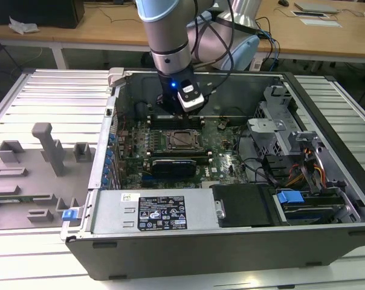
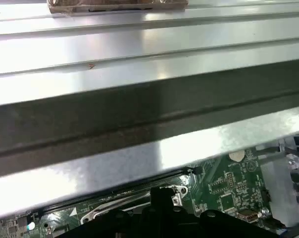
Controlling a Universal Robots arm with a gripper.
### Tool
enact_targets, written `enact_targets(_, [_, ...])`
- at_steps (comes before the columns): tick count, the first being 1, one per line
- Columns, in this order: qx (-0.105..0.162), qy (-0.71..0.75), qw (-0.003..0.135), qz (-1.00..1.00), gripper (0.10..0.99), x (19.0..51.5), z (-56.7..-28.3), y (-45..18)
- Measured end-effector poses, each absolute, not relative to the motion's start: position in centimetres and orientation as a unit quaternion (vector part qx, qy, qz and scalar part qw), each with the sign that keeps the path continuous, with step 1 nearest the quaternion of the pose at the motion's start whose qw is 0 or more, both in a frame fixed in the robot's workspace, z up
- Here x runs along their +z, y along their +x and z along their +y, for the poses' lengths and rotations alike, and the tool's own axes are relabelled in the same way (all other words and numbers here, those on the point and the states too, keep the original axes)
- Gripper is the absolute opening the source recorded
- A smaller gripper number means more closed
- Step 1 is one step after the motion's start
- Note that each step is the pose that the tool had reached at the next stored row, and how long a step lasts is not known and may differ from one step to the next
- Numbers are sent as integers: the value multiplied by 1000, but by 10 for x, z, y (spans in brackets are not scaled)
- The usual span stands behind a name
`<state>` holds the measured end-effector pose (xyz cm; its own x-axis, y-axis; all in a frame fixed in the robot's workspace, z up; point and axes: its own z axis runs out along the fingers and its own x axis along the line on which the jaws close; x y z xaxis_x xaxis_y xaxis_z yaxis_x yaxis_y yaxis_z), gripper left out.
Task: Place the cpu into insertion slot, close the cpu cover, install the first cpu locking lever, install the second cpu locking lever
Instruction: 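Install the first cpu locking lever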
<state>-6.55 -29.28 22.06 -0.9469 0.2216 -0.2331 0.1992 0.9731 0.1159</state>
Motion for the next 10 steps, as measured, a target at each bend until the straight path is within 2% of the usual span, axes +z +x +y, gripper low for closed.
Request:
enact_targets(4, [41,106,124,986,106,221,-293,-65])
enact_targets(5, [39,107,113,987,106,221,-293,-65])
enact_targets(7, [34,107,82,990,106,220,-293,-64])
enact_targets(10, [31,107,82,990,106,219,-304,-64])
